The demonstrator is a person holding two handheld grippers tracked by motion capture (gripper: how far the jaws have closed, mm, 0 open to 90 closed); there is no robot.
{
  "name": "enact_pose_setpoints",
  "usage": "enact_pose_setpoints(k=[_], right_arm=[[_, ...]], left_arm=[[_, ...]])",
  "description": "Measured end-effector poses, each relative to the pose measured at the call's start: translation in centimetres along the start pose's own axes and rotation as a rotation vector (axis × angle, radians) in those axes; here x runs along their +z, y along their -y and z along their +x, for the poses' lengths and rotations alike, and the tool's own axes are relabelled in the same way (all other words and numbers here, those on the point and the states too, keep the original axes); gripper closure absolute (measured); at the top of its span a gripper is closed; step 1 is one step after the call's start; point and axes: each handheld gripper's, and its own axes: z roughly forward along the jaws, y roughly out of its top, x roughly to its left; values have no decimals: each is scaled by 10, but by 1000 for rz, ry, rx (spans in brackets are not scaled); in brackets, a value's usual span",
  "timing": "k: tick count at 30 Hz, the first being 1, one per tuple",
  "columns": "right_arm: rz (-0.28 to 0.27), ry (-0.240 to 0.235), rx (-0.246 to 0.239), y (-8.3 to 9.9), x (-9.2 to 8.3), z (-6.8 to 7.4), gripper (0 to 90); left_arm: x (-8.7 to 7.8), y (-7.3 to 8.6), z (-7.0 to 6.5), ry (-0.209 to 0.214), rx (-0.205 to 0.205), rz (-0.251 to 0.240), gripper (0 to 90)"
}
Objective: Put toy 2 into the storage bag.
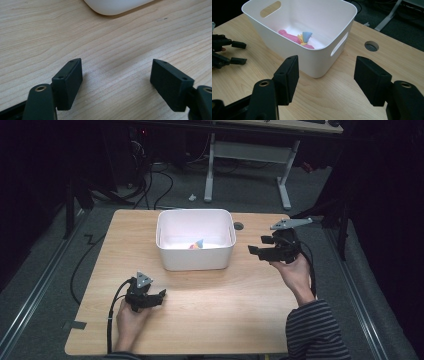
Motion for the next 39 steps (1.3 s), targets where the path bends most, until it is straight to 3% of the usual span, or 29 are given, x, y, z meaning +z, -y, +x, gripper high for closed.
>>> enact_pose_setpoints(k=[12,14,17,19,33,39], right_arm=[[-28,18,26,30,-15,-2,369],[-41,0,41,35,-16,-3,370],[-33,26,32,44,-15,-1,370],[-32,16,47,50,-14,-1,370],[-9,44,77,87,7,3,371],[-2,25,106,102,20,4,372]], left_arm=[[0,0,0,0,0,0,261],[0,0,0,0,0,0,261],[0,0,0,0,0,0,261],[0,0,0,0,0,0,261],[0,0,0,0,0,0,262],[0,0,0,0,0,0,261]])
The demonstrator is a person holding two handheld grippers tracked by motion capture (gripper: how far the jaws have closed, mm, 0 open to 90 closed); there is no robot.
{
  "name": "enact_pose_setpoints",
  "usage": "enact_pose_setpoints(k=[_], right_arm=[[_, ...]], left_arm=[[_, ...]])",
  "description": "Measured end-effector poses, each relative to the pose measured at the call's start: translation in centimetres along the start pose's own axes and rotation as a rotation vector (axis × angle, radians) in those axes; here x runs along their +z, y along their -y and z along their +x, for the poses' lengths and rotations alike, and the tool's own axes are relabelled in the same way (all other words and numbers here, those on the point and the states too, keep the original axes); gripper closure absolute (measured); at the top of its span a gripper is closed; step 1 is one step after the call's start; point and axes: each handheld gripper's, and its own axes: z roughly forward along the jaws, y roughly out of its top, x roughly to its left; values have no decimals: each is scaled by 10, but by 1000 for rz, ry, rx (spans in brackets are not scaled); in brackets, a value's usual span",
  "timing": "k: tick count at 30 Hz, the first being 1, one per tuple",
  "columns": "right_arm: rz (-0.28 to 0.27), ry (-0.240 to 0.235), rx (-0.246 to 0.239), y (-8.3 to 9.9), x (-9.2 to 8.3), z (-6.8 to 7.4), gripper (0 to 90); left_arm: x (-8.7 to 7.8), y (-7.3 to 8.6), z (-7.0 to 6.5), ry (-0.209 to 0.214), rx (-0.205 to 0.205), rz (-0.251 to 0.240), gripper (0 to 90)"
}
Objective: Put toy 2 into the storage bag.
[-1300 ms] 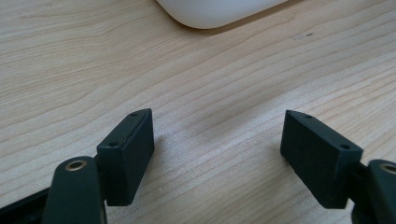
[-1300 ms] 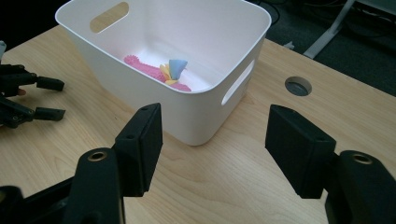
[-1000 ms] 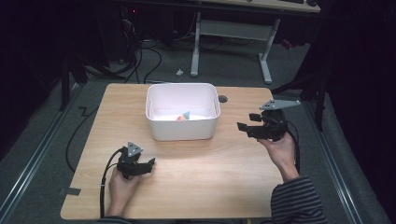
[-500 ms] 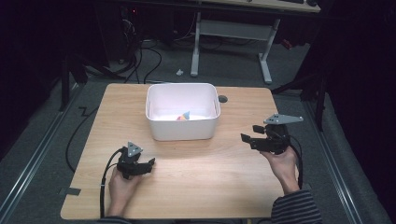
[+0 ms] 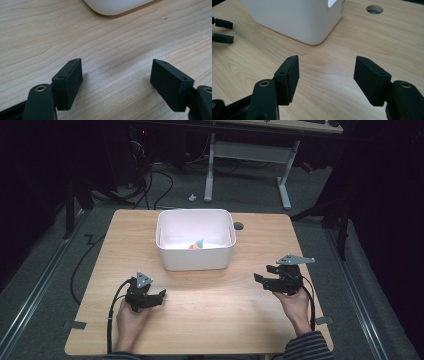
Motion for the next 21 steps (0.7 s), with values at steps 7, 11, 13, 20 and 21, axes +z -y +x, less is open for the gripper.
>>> enact_pose_setpoints(k=[7,11,13,20,21], right_arm=[[15,0,13,14,14,0,373],[20,3,31,24,25,-1,374],[26,1,41,28,30,-2,374],[32,10,57,39,44,-3,373],[34,13,54,41,46,-3,373]], left_arm=[[0,0,0,0,0,0,261],[0,0,0,0,-1,-1,261],[0,0,0,0,-1,0,261],[0,0,0,0,0,0,261],[0,0,0,0,-1,0,261]])
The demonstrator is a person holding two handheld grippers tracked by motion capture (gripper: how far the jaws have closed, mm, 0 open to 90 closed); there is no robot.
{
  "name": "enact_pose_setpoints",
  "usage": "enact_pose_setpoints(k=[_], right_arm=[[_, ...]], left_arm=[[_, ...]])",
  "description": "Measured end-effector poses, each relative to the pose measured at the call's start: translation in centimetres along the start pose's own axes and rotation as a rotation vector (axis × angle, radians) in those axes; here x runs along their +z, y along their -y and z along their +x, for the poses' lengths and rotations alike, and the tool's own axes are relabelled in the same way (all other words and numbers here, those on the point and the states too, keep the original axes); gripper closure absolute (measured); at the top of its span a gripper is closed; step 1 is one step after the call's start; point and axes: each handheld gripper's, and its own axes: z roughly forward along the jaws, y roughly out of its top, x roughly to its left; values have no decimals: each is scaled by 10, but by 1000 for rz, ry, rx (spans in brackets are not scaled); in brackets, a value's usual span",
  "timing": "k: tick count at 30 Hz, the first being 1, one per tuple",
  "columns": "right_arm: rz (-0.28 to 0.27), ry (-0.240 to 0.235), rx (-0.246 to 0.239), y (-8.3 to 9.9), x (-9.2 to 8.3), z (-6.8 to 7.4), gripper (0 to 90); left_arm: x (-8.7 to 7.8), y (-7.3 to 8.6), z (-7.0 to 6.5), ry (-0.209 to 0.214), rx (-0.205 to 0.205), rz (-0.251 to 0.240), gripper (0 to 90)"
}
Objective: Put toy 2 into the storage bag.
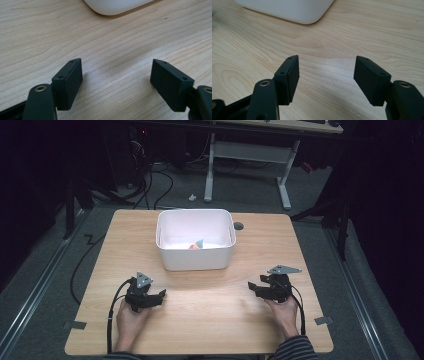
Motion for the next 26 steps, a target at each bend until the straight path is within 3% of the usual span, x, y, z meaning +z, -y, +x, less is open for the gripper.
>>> enact_pose_setpoints(k=[7,18,21,26], right_arm=[[21,27,-19,9,14,3,366],[75,99,-87,21,35,10,328],[27,100,-82,26,36,11,317],[28,106,-77,26,36,11,302]], left_arm=[[0,0,0,0,0,0,261],[0,0,0,0,0,0,261],[0,0,0,0,1,0,261],[0,0,0,0,0,0,260]])
